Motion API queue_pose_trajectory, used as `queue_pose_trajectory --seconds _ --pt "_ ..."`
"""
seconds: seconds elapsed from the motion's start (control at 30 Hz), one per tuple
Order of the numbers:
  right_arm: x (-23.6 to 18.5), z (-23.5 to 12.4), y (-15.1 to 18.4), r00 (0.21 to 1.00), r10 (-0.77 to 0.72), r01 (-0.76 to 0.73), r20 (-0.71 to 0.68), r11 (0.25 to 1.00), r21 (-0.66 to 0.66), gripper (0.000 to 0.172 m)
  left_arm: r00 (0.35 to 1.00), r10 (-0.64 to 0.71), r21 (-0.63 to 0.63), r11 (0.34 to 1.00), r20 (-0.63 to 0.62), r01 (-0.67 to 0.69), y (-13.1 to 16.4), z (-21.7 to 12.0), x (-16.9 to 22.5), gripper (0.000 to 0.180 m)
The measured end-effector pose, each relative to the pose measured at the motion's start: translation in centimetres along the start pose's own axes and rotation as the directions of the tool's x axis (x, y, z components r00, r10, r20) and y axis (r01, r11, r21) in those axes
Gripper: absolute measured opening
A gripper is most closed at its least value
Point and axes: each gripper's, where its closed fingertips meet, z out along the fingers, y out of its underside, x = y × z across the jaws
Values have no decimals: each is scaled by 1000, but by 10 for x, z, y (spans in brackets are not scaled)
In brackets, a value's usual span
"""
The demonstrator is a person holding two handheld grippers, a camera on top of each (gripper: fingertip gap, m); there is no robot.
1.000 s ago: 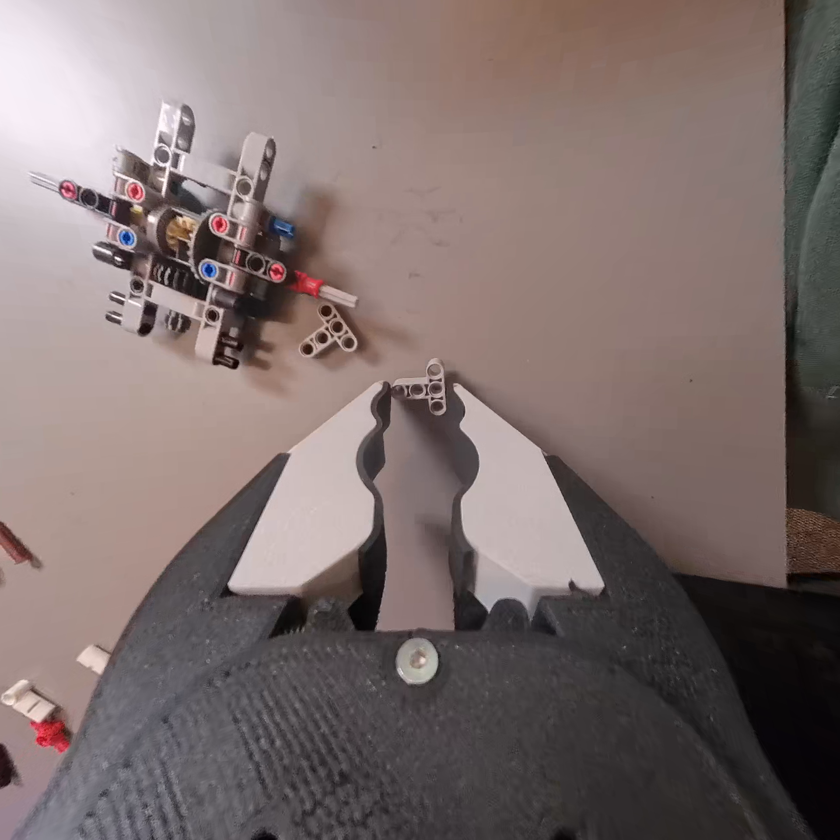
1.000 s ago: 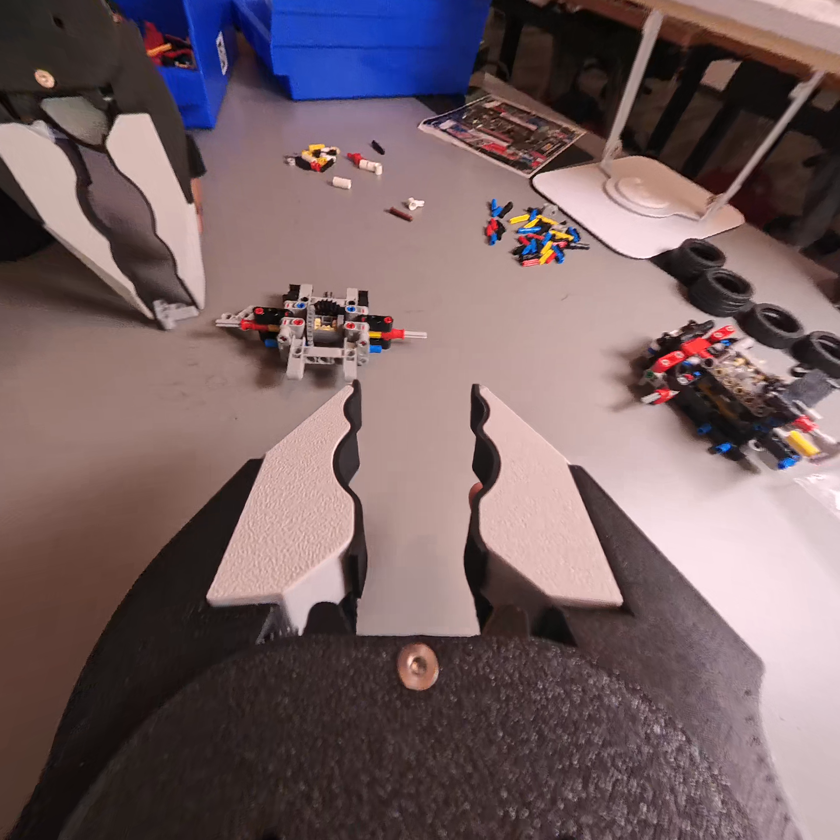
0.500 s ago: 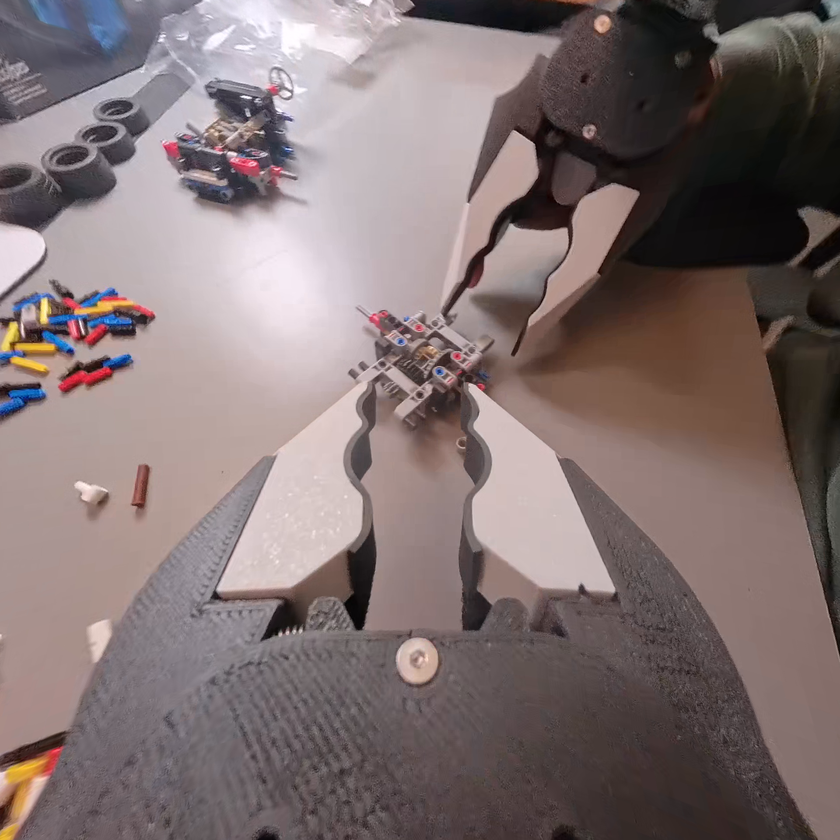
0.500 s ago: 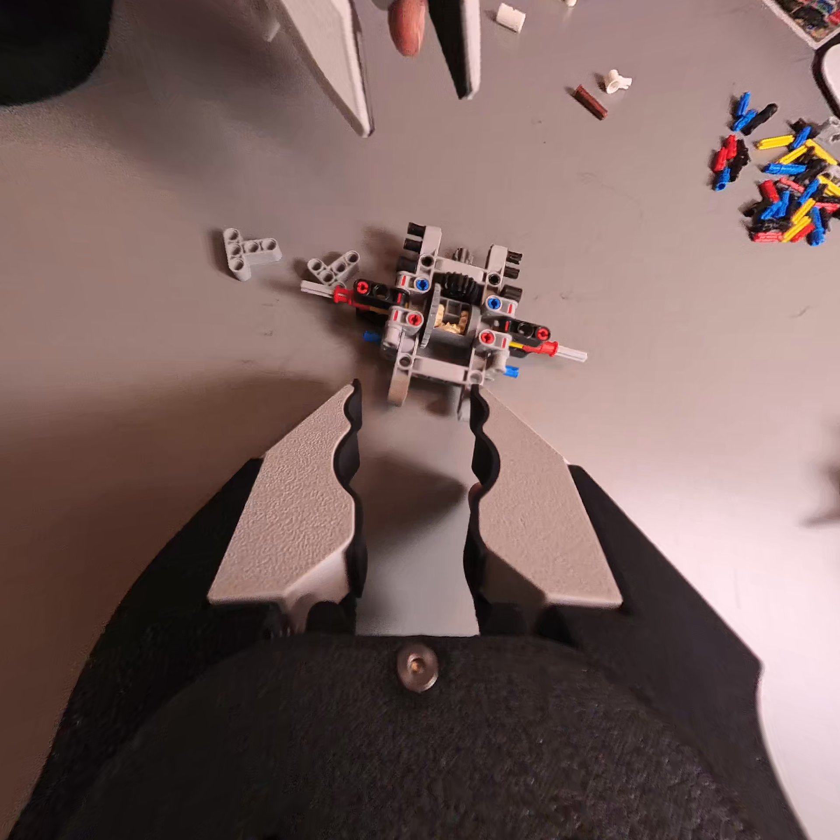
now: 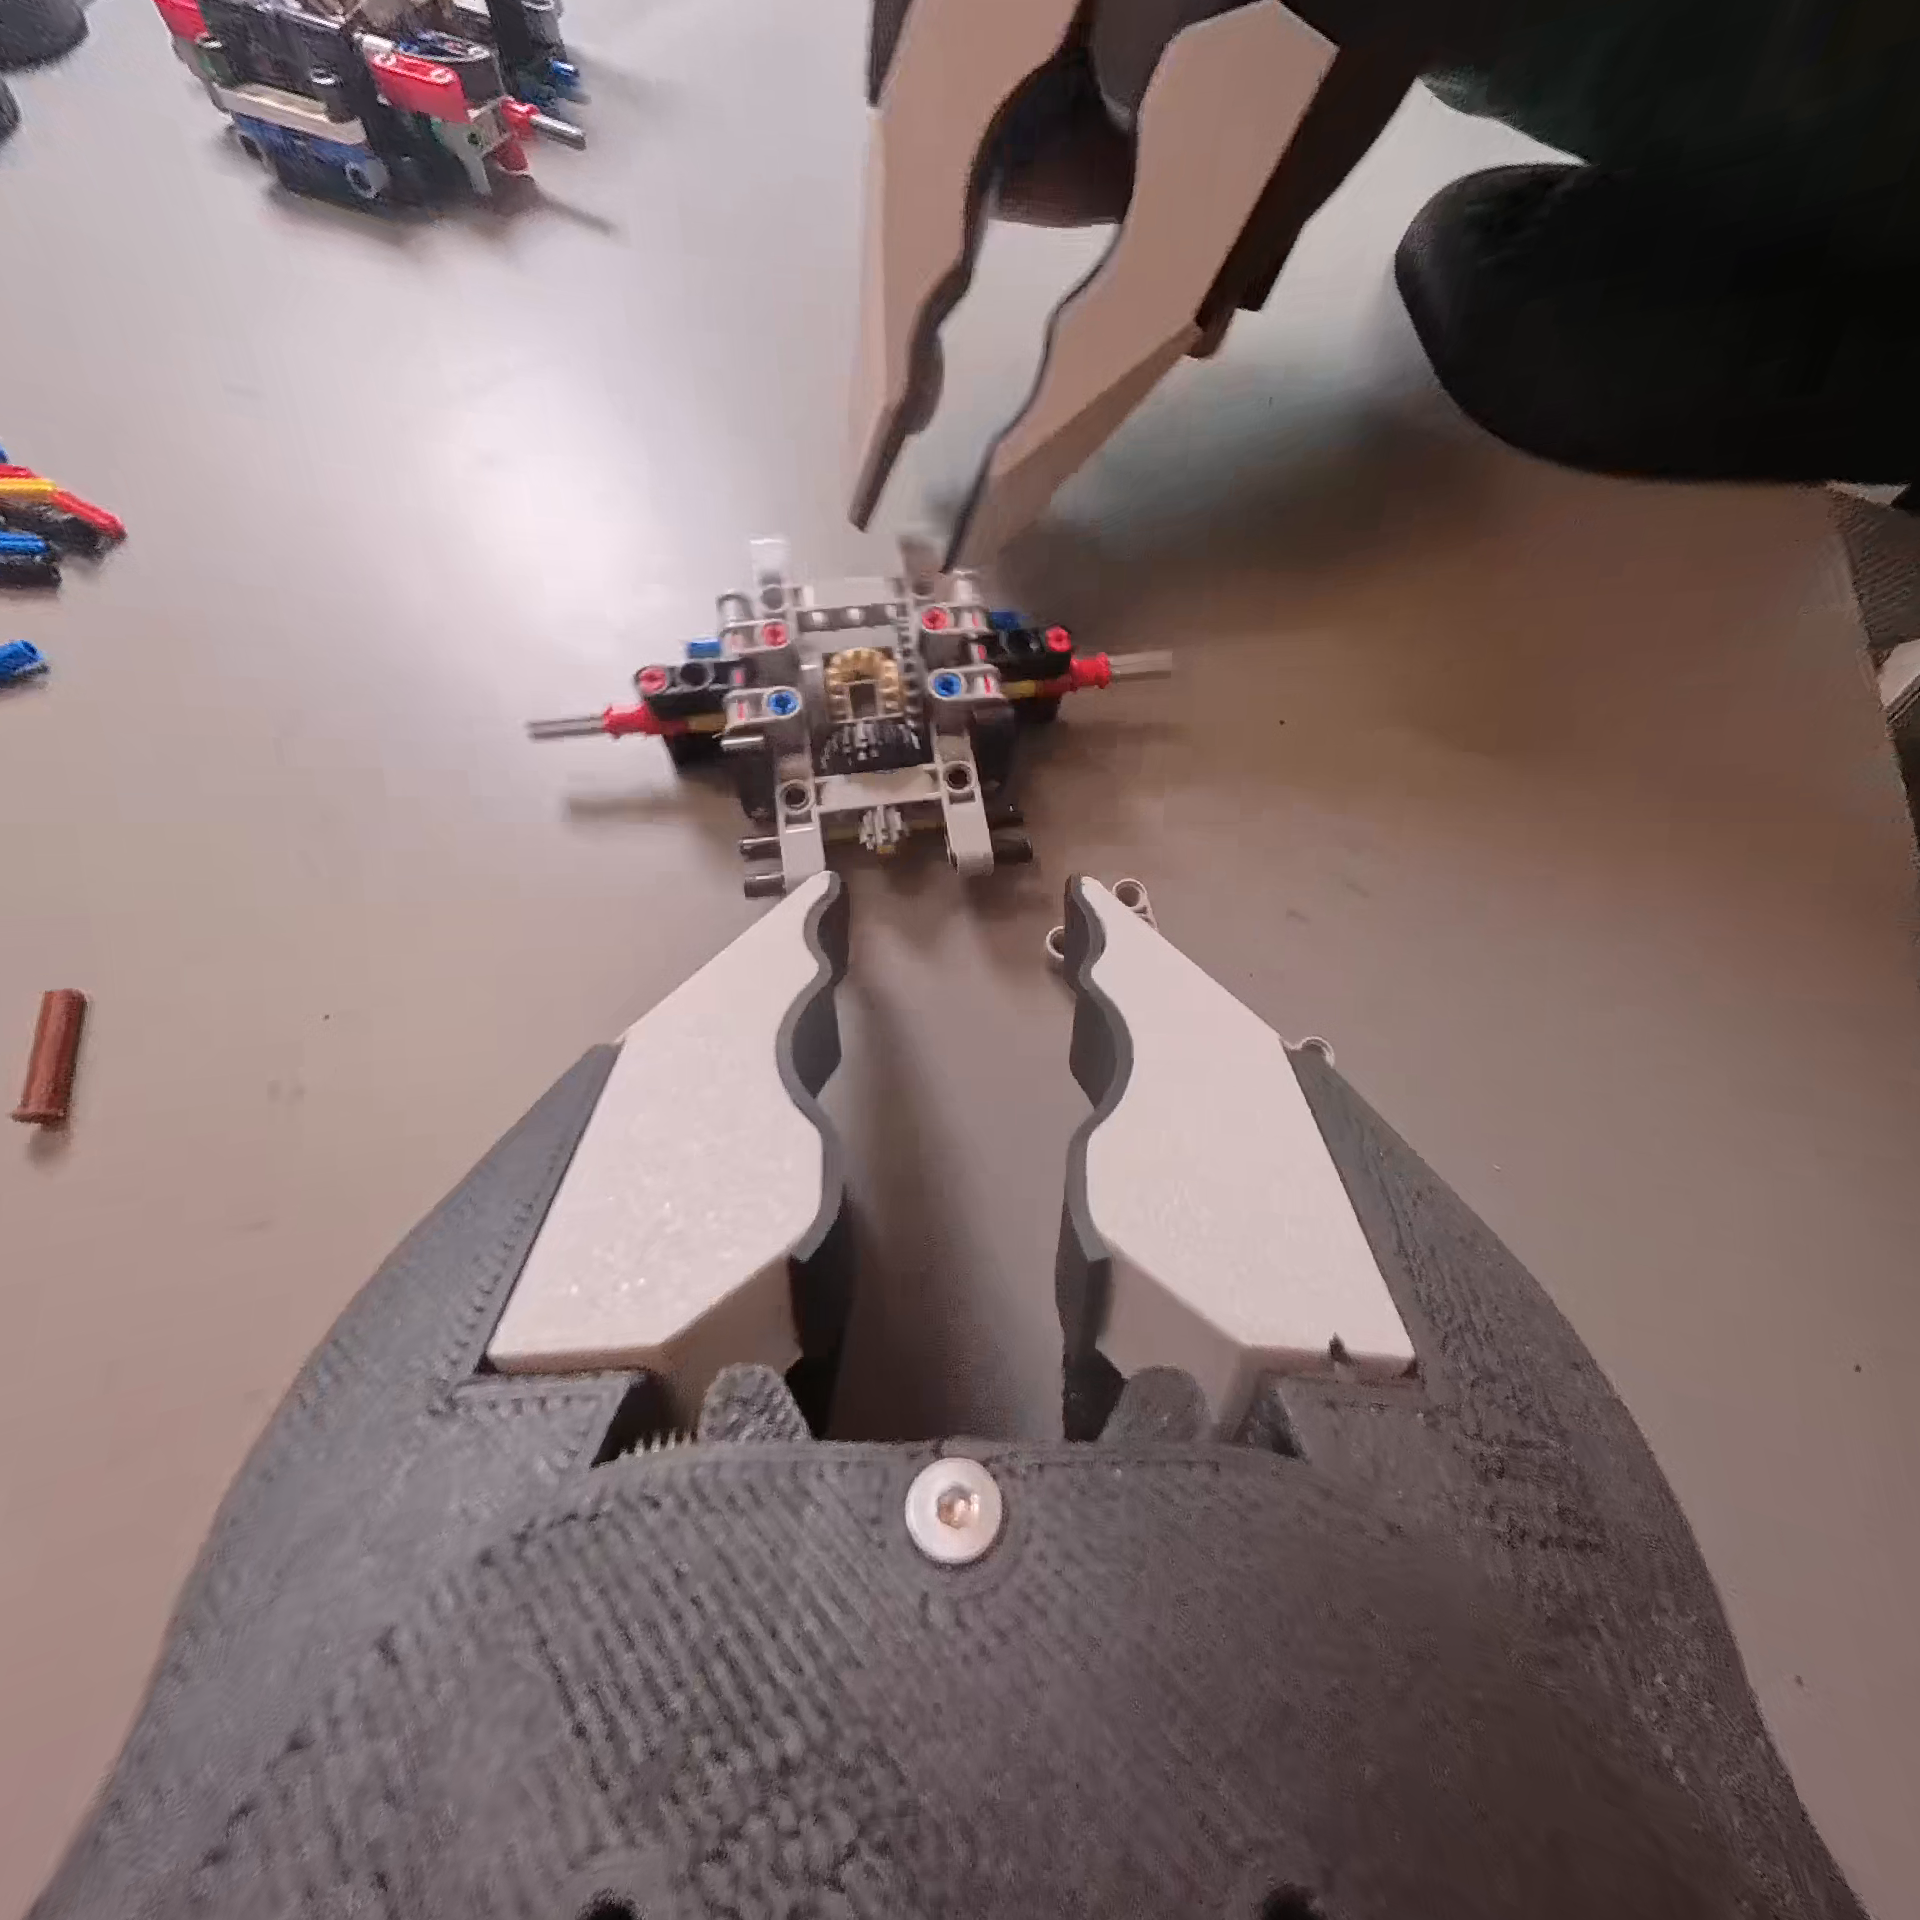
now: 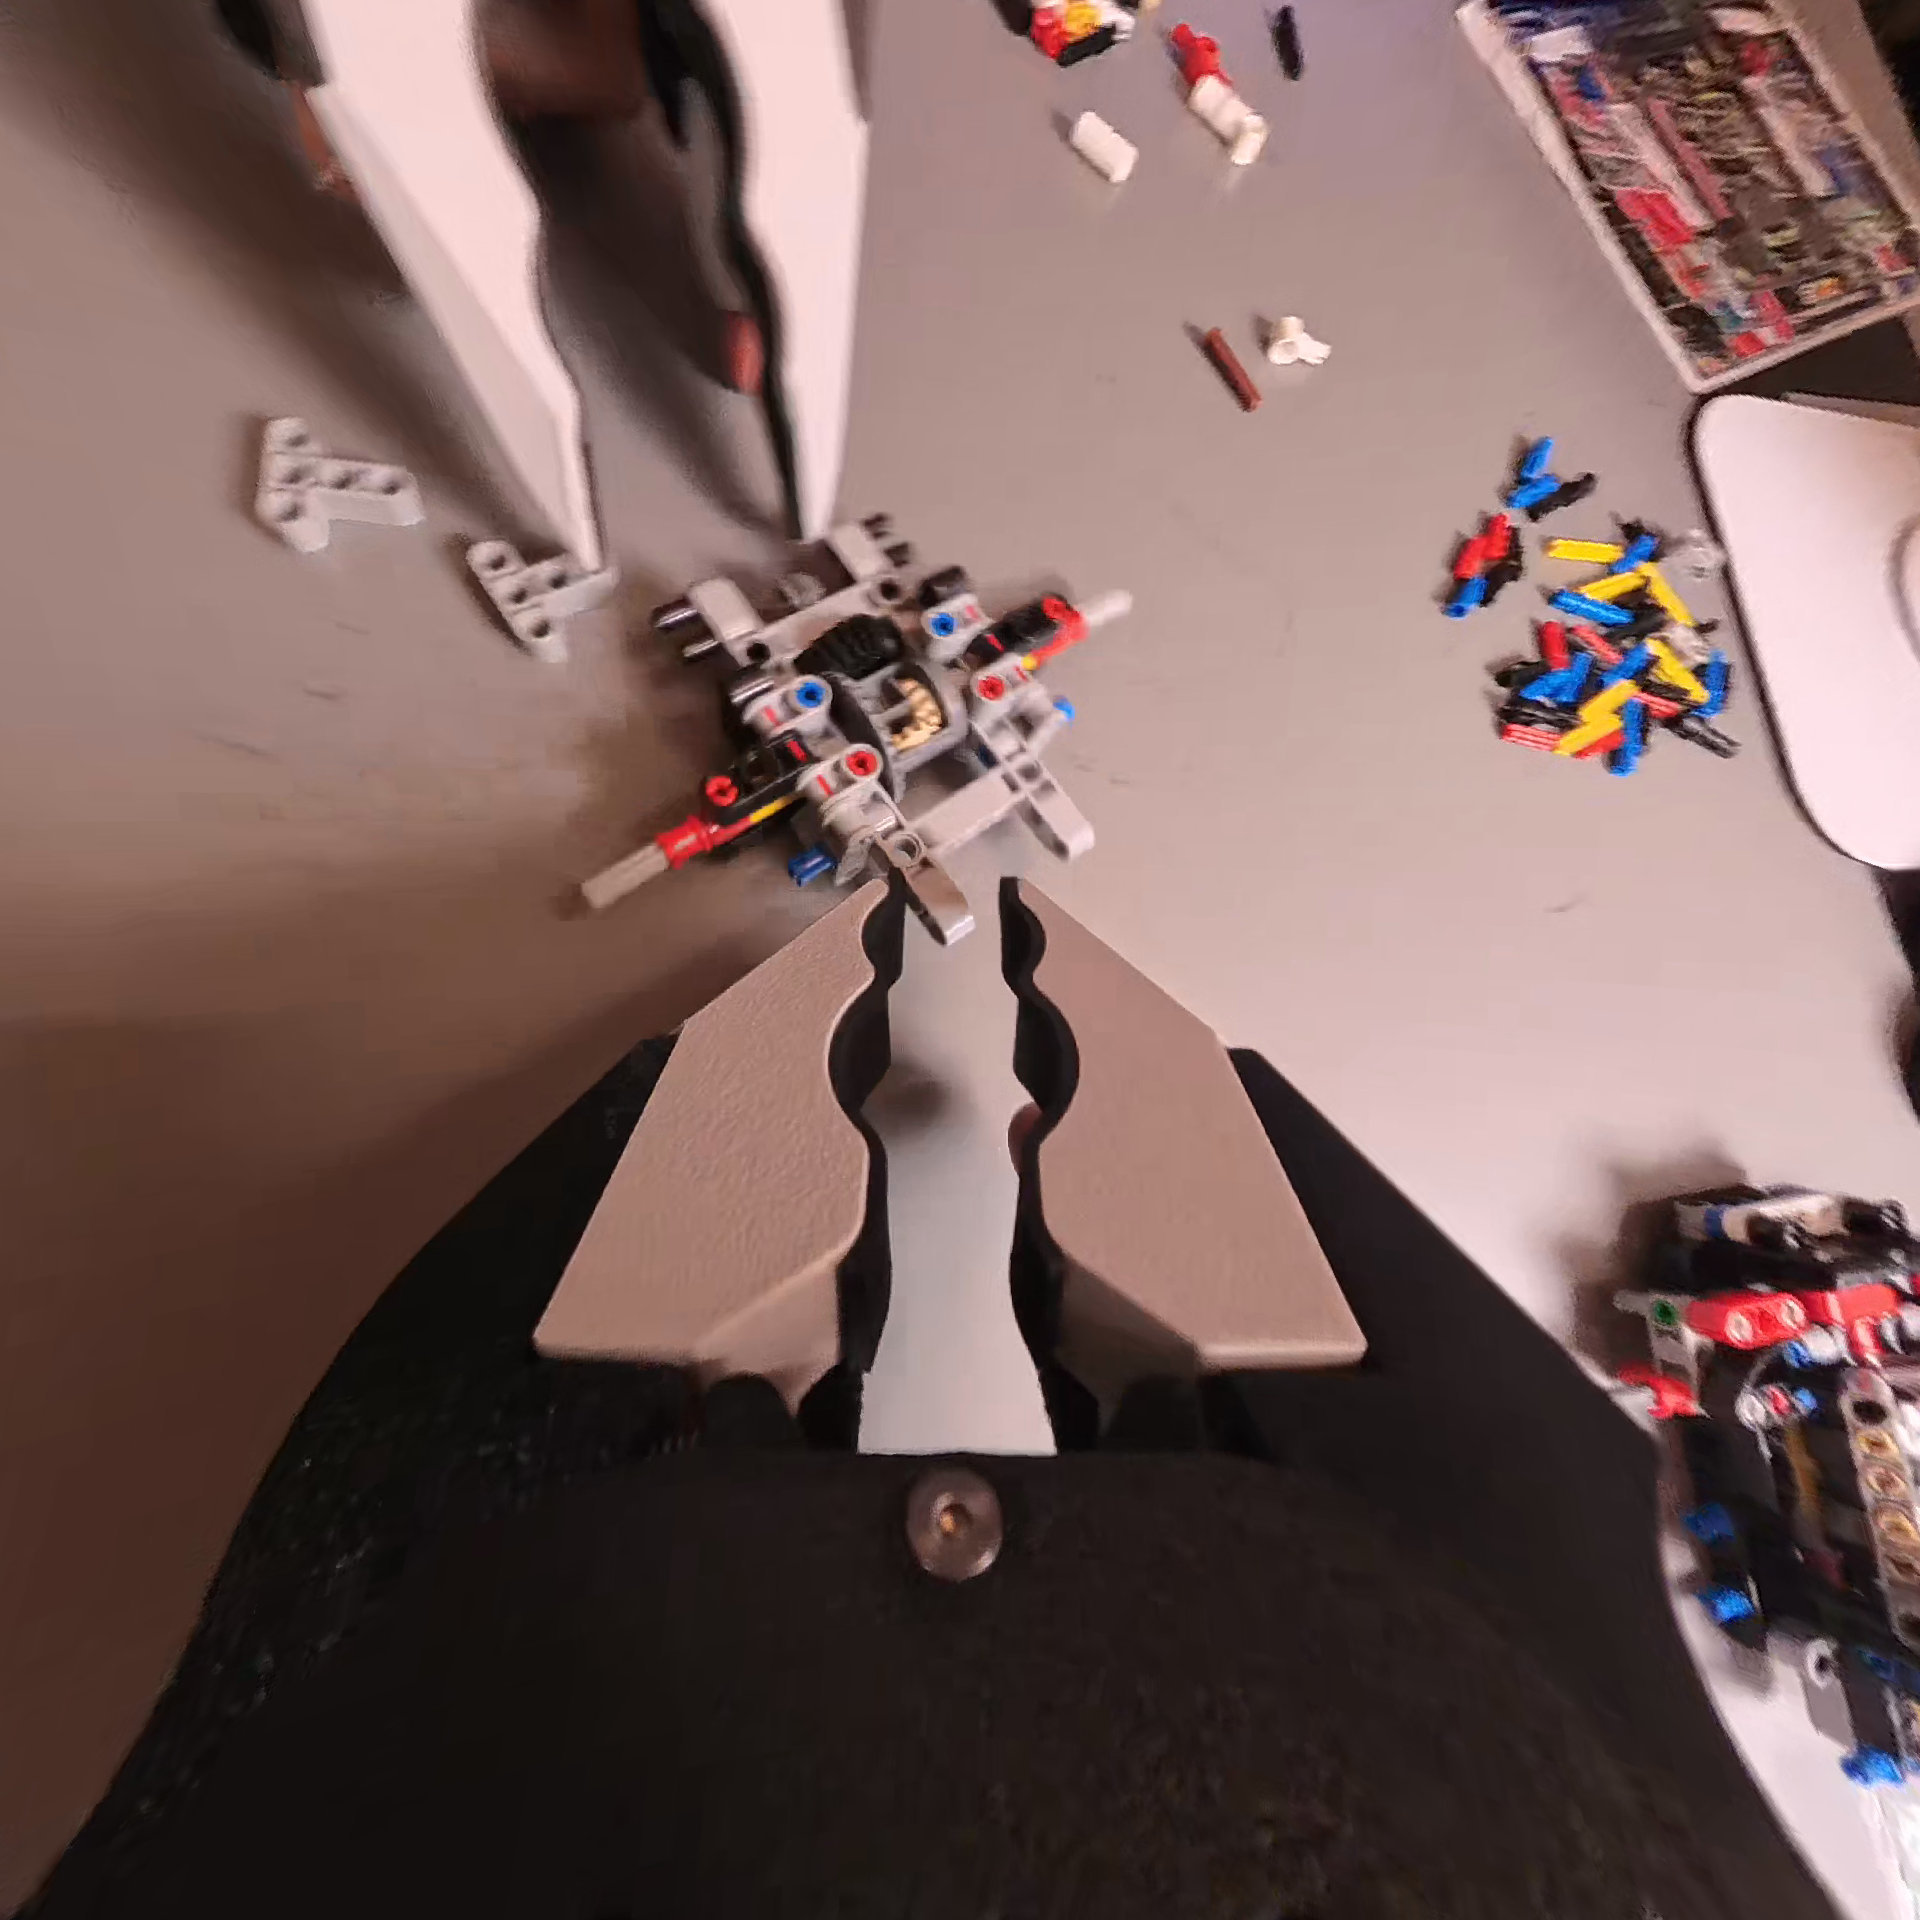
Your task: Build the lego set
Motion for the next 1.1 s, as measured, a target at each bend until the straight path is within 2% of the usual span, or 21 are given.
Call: queue_pose_trajectory --seconds 0.13,0.3,0.43,0.5,0.6,0.73,0.87,1.1 --pt "10 -6 1 998 52 -50 -47 997 52 19 997 64 -22 998 44 -63 1 4 0 26" --pt "18 -22 1 991 96 -86 -93 991 98 22 996 69 18 997 63 -70 -6 3 -1 8" --pt "22 -39 -7 982 121 -100 -143 984 147 23 994 58 39 997 88 -61 -8 -2 -5 4" --pt "23 -48 -15 975 137 -107 -172 979 175 25 995 42 68 996 89 -48 -11 -4 -7 10" --pt "24 -58 -22 958 204 -161 -203 964 211 28 996 17 117 993 93 -28 -17 -8 -9 30" --pt "7 -56 -21 940 320 -294 -117 935 198 44 998 5 124 992 62 -12 -19 -5 -3 45" --pt "-13 -43 -18 942 333 -323 -46 934 152 56 996 37 78 996 87 -44 -15 2 -1 46" --pt "-25 -21 -16 947 320 -317 -1 937 145 58 986 101 37 994 132 -106 -14 10 0 26"
